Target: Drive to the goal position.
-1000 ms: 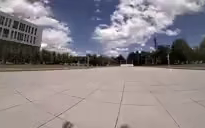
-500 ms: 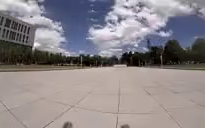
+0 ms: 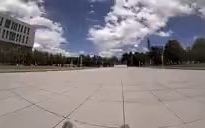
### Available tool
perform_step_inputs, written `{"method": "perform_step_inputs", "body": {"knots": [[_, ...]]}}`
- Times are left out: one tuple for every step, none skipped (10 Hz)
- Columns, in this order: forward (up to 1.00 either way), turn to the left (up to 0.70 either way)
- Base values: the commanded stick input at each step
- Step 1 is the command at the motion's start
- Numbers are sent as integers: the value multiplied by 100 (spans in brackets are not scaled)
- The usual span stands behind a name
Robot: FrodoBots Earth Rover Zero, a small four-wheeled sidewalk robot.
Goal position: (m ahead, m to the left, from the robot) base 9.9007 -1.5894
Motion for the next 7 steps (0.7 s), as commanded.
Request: {"method": "perform_step_inputs", "body": {"knots": [[68,0],[70,0],[69,0],[70,0],[70,-1],[70,-2],[70,-3]]}}
